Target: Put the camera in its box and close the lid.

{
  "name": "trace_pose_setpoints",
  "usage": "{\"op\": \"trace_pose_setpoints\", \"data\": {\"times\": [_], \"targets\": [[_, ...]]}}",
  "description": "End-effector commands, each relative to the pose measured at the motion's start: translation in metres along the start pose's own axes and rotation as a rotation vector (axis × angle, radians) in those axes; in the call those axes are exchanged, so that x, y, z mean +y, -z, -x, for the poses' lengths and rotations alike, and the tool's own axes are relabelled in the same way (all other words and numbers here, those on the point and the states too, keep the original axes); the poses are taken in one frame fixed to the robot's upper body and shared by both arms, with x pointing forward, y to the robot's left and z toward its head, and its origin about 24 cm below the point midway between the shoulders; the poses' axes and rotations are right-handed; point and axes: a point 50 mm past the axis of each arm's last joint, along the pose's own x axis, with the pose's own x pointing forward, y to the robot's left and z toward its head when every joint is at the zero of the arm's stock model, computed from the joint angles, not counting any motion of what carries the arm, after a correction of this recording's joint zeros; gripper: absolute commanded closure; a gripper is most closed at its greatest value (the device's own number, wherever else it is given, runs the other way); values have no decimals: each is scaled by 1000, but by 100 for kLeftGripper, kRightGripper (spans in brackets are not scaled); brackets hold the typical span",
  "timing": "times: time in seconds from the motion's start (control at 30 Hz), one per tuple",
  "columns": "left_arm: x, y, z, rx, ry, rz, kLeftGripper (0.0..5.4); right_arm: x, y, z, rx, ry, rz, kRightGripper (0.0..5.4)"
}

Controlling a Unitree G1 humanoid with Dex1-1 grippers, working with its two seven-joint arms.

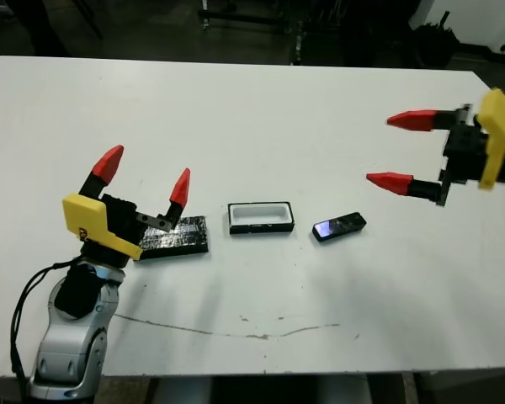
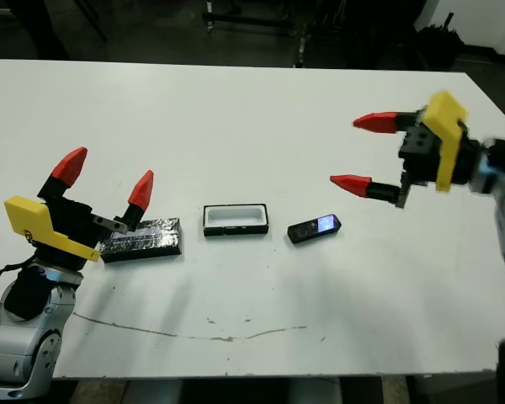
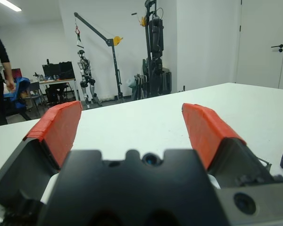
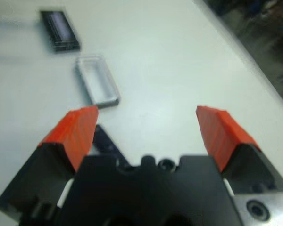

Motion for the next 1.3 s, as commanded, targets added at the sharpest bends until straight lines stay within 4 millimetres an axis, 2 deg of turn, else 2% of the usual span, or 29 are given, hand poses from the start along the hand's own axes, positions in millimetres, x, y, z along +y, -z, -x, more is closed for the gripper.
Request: {"op": "trace_pose_setpoints", "data": {"times": [0.03, 0.2, 0.37, 0.53, 0.63, 0.83, 1.3], "targets": [[-1, 1, 1, 17, -2, -7, 0, 0, -1, -12, 99, -77, 63, 3], [-2, 2, 0, 22, -8, 5, 0, 6, 13, -36, 235, -225, 11, 3], [-2, 2, 1, 31, -10, 10, 0, 11, 17, -52, 343, -346, 98, 3], [-2, 2, 0, 36, -2, 13, 0, 15, 18, -64, 397, -384, 186, 3], [-3, 2, 0, 36, 0, 6, 0, 17, 15, -68, 423, -402, 237, 3], [-3, 2, 1, 39, 5, 16, 0, 18, 26, -69, 437, -390, 129, 3], [-4, 3, 0, 39, 17, 14, 0, 19, 40, -70, 477, -375, 78, 3]]}}
